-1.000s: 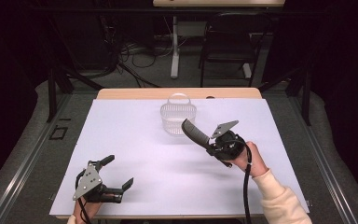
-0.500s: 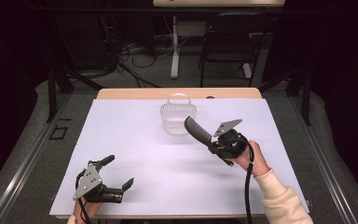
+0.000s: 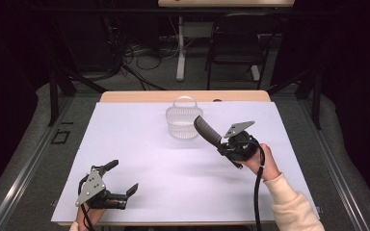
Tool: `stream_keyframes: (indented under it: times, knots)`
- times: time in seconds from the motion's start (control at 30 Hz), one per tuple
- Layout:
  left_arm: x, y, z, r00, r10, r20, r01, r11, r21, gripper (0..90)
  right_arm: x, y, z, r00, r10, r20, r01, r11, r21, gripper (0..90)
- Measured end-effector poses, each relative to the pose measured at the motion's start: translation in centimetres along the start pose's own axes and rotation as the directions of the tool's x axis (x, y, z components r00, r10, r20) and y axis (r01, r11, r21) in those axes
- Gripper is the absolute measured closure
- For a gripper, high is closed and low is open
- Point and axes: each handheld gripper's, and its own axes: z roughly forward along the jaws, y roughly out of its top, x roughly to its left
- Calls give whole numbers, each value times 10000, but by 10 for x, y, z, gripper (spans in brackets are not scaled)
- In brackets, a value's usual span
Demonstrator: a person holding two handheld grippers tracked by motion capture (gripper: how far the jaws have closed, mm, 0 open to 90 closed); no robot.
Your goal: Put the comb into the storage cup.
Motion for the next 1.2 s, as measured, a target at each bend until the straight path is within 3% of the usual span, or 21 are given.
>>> stream_keyframes:
  times: [1.2]
  knots:
    - [0,0,0,10000,-3,12,3,10000,-37,1,-13,-1,-6,9969,429,658,-385,9970,-670,726]
